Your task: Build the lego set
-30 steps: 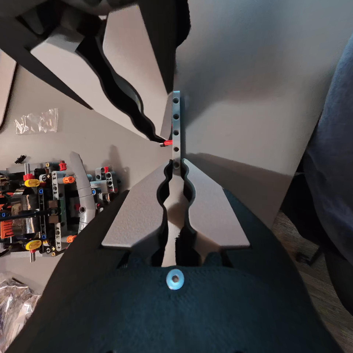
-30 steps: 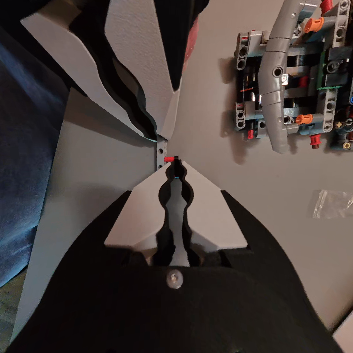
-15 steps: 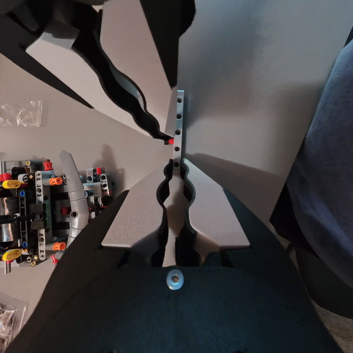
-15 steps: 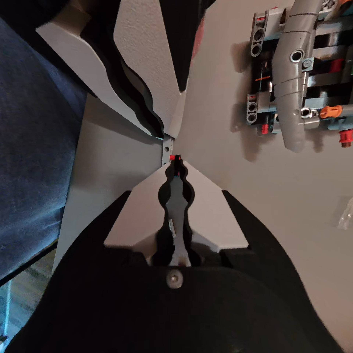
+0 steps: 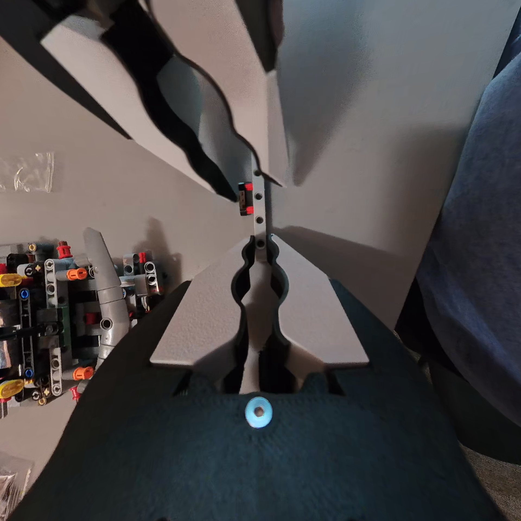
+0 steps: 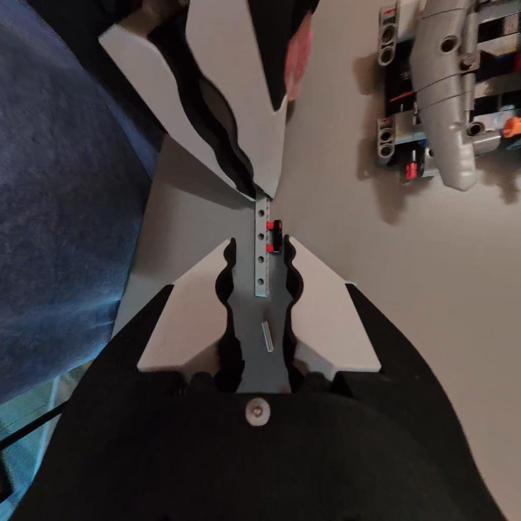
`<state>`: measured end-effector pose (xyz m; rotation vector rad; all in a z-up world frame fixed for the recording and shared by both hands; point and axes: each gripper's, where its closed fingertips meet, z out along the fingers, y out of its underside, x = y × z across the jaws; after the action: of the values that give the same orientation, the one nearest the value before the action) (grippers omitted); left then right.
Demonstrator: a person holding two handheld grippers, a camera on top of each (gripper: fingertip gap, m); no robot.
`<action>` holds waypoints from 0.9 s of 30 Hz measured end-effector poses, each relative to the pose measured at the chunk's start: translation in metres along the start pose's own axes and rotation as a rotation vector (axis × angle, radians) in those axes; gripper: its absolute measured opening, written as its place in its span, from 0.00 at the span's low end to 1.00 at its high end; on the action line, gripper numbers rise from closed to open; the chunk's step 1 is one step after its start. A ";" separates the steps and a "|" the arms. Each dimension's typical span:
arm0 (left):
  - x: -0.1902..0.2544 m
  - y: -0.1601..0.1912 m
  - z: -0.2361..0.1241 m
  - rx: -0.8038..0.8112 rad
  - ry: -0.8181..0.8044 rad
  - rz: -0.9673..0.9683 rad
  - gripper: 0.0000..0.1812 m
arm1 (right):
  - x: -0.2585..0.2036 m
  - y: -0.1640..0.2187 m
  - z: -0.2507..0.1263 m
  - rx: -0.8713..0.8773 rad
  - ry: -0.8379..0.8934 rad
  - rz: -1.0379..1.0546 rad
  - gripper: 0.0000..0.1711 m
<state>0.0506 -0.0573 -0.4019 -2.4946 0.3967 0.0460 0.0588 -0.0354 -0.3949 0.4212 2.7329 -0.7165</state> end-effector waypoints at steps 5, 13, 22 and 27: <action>-0.001 0.000 0.000 0.003 -0.004 -0.004 0.04 | 0.005 0.000 0.004 -0.010 0.163 -0.048 0.06; 0.000 0.000 0.001 0.011 0.003 -0.015 0.03 | 0.004 -0.001 0.004 0.036 0.157 -0.017 0.05; -0.002 -0.004 0.002 0.043 -0.025 -0.038 0.07 | 0.002 0.007 -0.037 0.141 0.181 0.049 0.17; -0.003 -0.006 0.000 0.069 -0.043 -0.073 0.14 | 0.000 0.025 -0.039 0.125 0.206 0.092 0.16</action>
<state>0.0495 -0.0524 -0.3982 -2.4332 0.2844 0.0557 0.0599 0.0050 -0.3728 0.6799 2.8442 -0.8666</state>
